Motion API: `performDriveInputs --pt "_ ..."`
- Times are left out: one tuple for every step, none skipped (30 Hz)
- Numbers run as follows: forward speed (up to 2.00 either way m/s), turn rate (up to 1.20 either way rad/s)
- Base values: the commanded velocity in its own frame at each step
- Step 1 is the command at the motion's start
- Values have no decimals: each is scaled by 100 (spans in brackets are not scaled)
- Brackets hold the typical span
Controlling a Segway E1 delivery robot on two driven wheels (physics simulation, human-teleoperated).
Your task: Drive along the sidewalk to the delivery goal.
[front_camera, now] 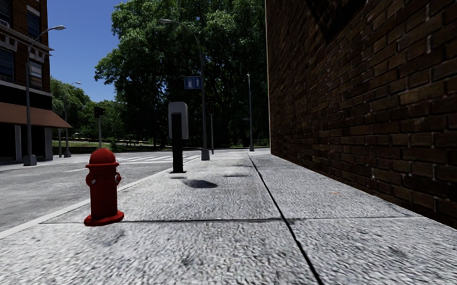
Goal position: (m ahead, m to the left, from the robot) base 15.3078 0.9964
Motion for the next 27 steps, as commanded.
performDriveInputs --pt "195 0" --pt "198 0" --pt "198 0" --pt "200 0" --pt "200 0" --pt "200 0" --pt "200 0" --pt "200 0" --pt "200 0" --pt "200 0" --pt "200 0" --pt "200 0" --pt "200 0" --pt "200 0" --pt "200 0" --pt "200 0" --pt "200 0" --pt "200 0" --pt "200 0" --pt "200 0" --pt "200 0" --pt "200 0" --pt "200 0" --pt "200 0" --pt "200 0" --pt "200 0" --pt "200 0"
